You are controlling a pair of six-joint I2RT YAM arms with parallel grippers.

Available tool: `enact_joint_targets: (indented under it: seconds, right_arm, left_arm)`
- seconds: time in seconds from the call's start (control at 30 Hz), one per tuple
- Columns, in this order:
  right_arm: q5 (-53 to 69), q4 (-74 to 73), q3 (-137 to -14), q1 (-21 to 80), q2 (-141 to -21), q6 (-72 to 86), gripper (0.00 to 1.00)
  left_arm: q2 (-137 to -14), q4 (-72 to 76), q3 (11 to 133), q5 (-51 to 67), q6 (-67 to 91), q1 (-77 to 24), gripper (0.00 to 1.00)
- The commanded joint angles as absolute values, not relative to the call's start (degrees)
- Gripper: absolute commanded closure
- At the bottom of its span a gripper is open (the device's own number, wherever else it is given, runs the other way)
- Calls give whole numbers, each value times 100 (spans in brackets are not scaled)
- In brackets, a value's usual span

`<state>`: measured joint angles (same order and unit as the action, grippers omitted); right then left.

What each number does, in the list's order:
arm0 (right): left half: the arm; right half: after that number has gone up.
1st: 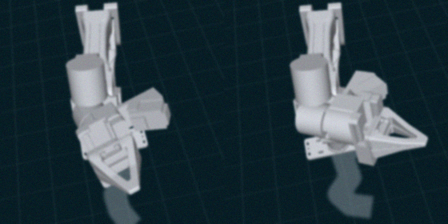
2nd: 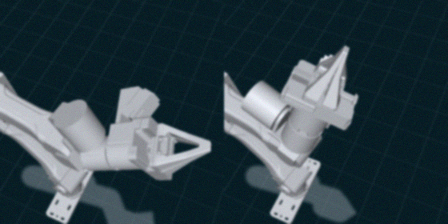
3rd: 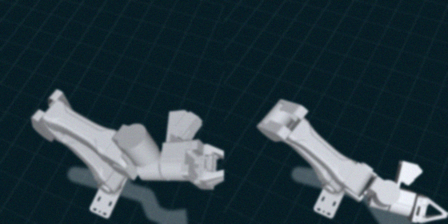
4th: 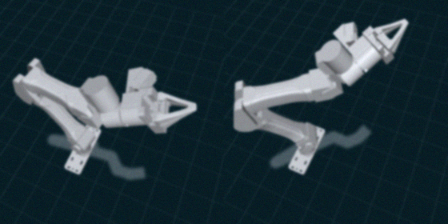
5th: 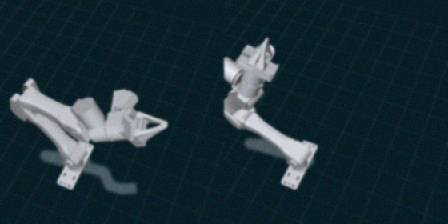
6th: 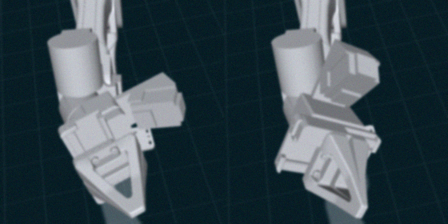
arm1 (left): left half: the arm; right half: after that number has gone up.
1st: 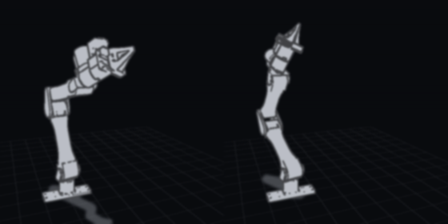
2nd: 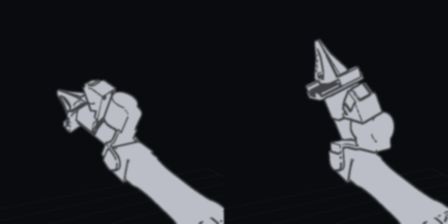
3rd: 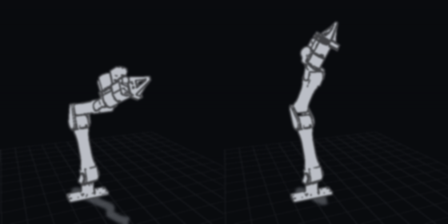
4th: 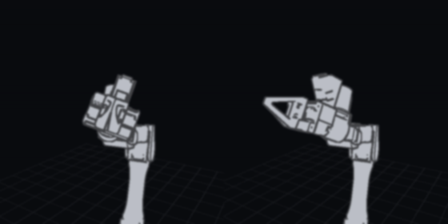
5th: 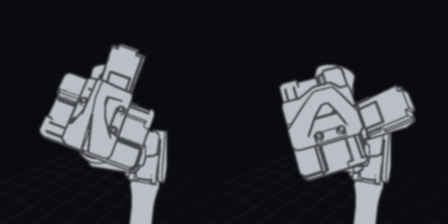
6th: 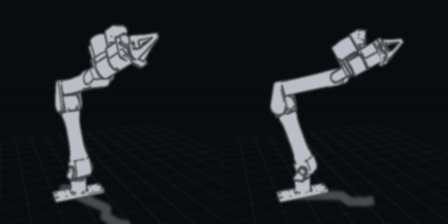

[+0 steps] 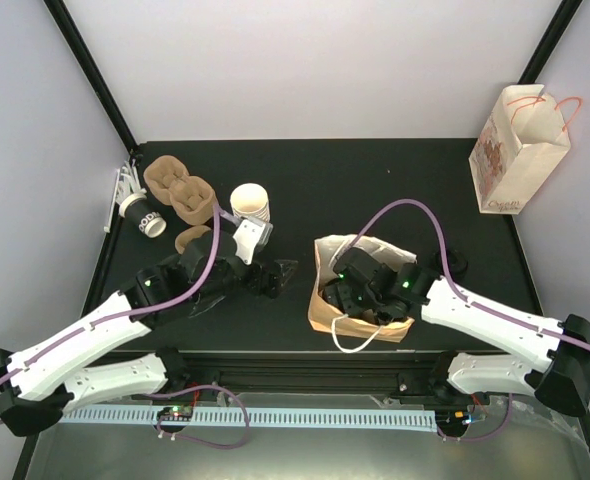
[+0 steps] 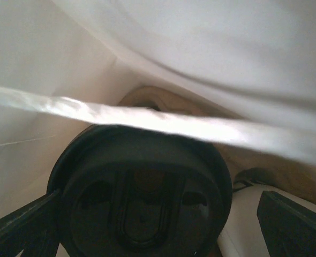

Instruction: Pack the takeout coffee

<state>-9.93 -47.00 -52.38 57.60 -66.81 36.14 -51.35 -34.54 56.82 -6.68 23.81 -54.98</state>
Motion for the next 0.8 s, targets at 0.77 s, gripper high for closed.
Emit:
enact_joint_targets:
  seconds: [0.77]
  right_arm:
    - [-927, -5614, -6116, 5778, -6345, 3259, 0]
  left_arm:
    - [-7607, -4666, 7698, 1126, 2894, -5273, 25]
